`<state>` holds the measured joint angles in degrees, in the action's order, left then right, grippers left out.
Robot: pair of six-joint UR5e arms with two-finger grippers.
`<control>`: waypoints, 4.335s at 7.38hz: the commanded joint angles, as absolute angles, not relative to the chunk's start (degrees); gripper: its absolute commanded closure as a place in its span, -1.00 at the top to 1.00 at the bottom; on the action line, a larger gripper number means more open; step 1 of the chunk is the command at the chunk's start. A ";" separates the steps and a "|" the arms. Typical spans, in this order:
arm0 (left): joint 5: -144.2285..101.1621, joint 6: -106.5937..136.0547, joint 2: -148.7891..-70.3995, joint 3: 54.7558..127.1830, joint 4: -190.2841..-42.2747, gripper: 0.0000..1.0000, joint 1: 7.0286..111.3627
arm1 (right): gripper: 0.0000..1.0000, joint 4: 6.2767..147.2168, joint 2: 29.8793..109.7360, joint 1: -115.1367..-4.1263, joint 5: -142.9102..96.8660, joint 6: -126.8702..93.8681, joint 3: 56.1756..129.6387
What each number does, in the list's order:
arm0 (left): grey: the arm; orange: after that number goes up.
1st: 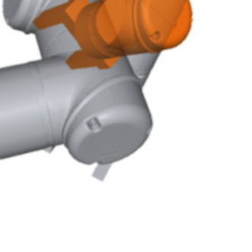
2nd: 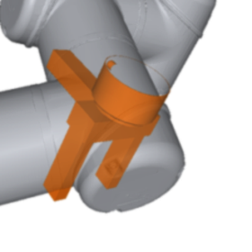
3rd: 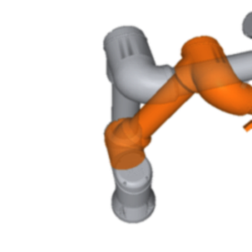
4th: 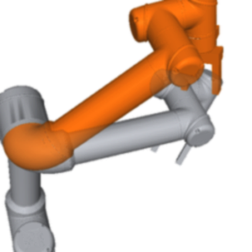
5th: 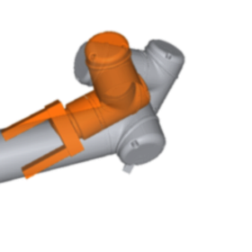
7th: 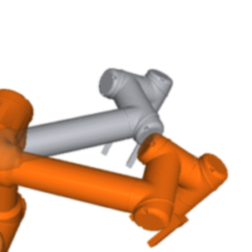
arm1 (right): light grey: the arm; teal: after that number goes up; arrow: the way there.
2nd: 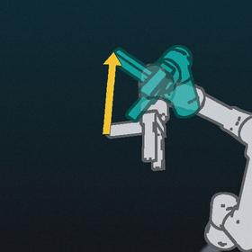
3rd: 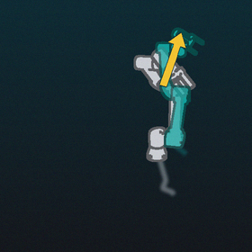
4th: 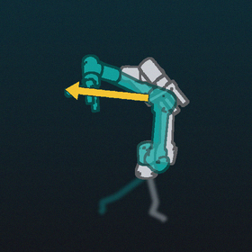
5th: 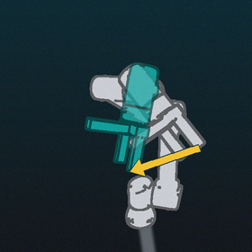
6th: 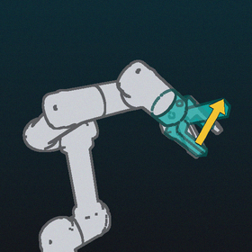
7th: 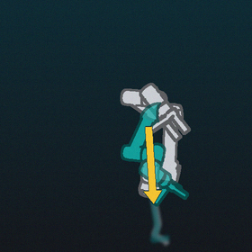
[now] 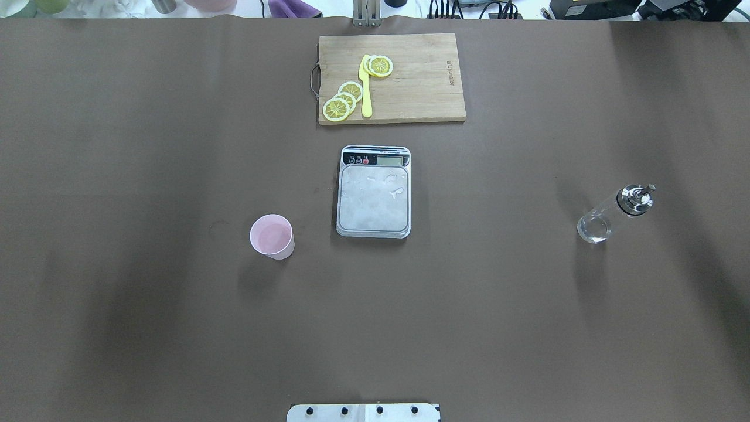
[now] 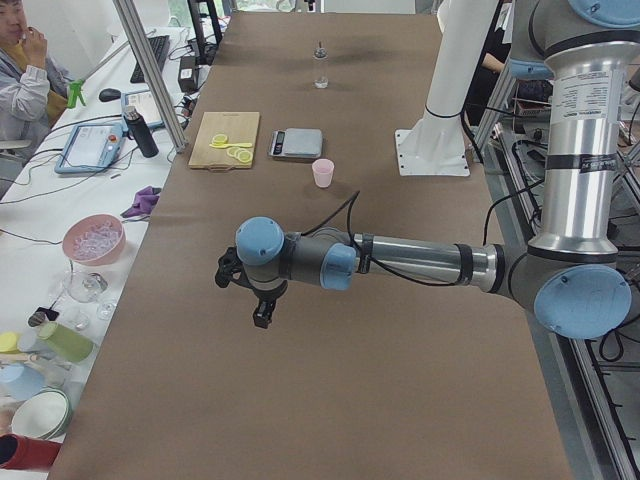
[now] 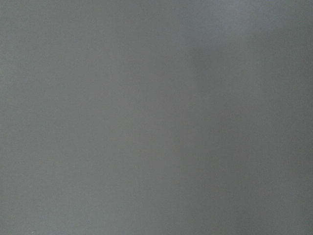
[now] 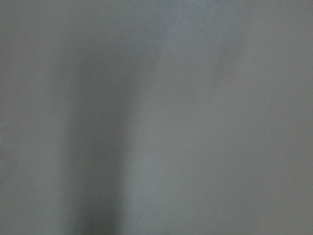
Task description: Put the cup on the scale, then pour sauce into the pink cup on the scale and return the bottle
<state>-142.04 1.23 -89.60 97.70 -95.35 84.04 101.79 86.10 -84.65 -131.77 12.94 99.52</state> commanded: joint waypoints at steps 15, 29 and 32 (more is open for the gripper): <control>-121.73 67.94 -116.02 101.78 -94.75 -1.00 34.89 | 1.00 101.07 87.28 -80.77 -142.01 13.27 100.37; -116.54 73.92 -141.68 83.23 -93.78 -1.00 35.42 | 0.89 71.72 102.30 -68.92 -148.19 12.75 112.76; -116.63 73.92 -141.77 82.18 -94.48 -1.00 35.42 | 0.74 71.72 101.95 -67.33 -148.18 13.18 112.50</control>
